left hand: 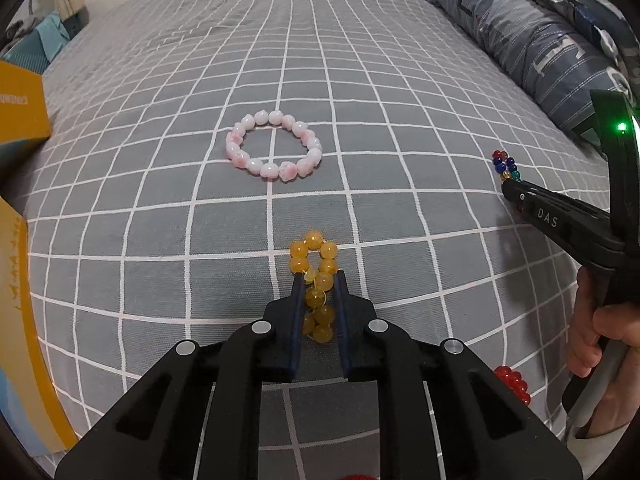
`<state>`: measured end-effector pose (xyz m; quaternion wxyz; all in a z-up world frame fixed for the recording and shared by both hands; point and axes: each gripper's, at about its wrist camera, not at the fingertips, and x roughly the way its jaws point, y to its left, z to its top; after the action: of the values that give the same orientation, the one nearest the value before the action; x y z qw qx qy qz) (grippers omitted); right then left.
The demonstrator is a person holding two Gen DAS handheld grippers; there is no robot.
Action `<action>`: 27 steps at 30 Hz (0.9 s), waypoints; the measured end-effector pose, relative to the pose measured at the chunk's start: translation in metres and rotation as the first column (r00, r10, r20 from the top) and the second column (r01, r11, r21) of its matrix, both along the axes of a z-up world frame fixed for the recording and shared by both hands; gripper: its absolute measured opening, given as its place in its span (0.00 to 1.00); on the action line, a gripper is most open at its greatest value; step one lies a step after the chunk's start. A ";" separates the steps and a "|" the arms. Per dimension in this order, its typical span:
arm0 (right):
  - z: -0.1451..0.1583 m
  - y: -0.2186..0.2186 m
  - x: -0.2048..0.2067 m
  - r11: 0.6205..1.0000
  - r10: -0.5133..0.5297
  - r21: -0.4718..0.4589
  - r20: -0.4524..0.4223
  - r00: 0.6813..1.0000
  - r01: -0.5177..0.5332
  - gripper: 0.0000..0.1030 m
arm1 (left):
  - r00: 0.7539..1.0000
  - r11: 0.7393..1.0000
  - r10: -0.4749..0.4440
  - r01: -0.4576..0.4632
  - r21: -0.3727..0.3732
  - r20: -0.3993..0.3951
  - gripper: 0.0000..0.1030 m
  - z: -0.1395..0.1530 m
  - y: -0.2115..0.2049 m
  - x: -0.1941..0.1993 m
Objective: Organize jewelry
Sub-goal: 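Grasp the yellow bead bracelet with the left tool while the right tool grasps the multicolour bead bracelet, then carry the yellow and multicolour bead bracelets with both tools toward the white box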
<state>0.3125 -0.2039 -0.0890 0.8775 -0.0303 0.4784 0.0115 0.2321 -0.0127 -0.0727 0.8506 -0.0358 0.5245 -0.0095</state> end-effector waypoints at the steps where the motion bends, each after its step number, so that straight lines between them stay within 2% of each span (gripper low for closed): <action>1: 0.002 0.000 -0.001 1.000 -0.002 0.001 0.005 1.000 0.002 0.18 | 1.000 1.000 -0.001 0.001 0.000 0.006 0.13 0.001 0.001 -0.001; 11: 0.023 -0.001 -0.020 1.000 -0.007 0.010 0.066 0.998 0.006 0.18 | 0.998 1.000 -0.001 0.001 0.006 0.062 0.12 0.022 0.005 -0.007; 12: 0.025 -0.001 -0.022 1.000 -0.006 0.012 0.070 0.997 0.005 0.18 | 0.998 1.000 -0.001 0.001 0.006 0.065 0.09 0.023 0.005 -0.008; 15: 0.034 0.000 -0.033 1.000 -0.003 0.021 0.092 0.996 0.001 0.18 | 0.997 1.000 -0.002 0.002 0.000 0.080 0.09 0.029 0.007 -0.012; 27: 0.065 0.010 -0.074 0.999 0.005 0.052 0.160 0.987 -0.013 0.18 | 0.989 1.000 0.003 -0.001 -0.016 0.150 0.09 0.053 0.019 -0.041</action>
<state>0.2382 -0.1936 -0.0238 0.9136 -0.0100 0.4058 0.0256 0.1915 0.0058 -0.0193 0.8875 -0.0421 0.4587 -0.0153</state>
